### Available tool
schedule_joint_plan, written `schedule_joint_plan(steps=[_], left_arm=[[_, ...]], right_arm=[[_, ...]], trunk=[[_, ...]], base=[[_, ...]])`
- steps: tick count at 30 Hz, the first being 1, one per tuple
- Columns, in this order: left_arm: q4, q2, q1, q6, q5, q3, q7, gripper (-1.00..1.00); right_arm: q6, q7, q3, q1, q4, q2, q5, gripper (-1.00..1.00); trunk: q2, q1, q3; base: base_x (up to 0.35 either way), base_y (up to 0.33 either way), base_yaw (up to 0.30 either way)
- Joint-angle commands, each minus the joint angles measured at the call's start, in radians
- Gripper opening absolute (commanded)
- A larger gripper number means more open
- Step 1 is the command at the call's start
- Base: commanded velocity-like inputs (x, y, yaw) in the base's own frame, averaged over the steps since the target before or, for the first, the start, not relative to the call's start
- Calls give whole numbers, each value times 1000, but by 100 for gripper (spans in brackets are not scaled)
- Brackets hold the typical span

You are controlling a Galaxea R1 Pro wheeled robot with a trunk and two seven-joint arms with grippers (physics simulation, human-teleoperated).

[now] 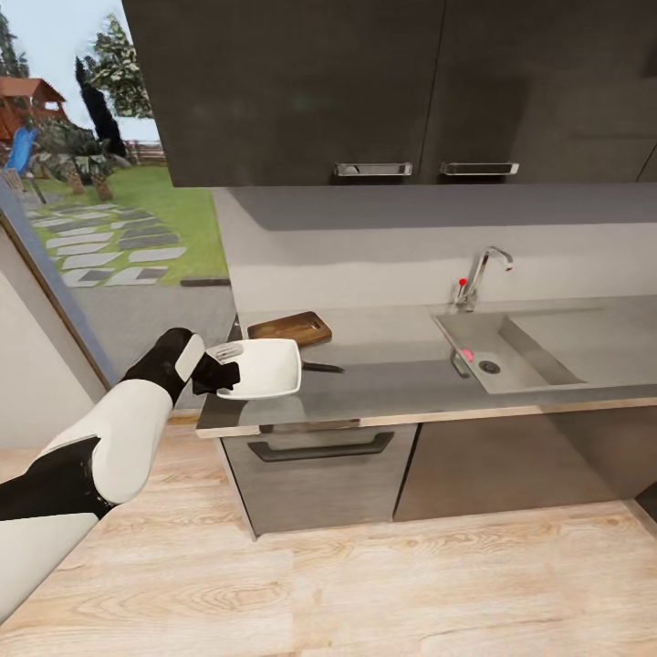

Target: In the kitchen, take the Vidalia onion out of the sink, dice it on the chopping board with the paring knife, put the diced onion into the bowl on the countertop, then place both the paring knife and the chopping board into the sink.

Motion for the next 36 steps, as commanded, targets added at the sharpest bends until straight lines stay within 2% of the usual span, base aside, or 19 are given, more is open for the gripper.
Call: schedule_joint_plan(steps=[1,36], left_arm=[[-1,-1,-1,4,4,7,5,-100],[-3,-3,-1,5,3,5,4,-100]], right_arm=[[-6,0,1,-1,3,0,0,100],[-6,0,1,-1,3,0,0,100]], trunk=[[-2,1,-2],[-2,1,-2]], base=[[0,0,0],[43,0,0]])
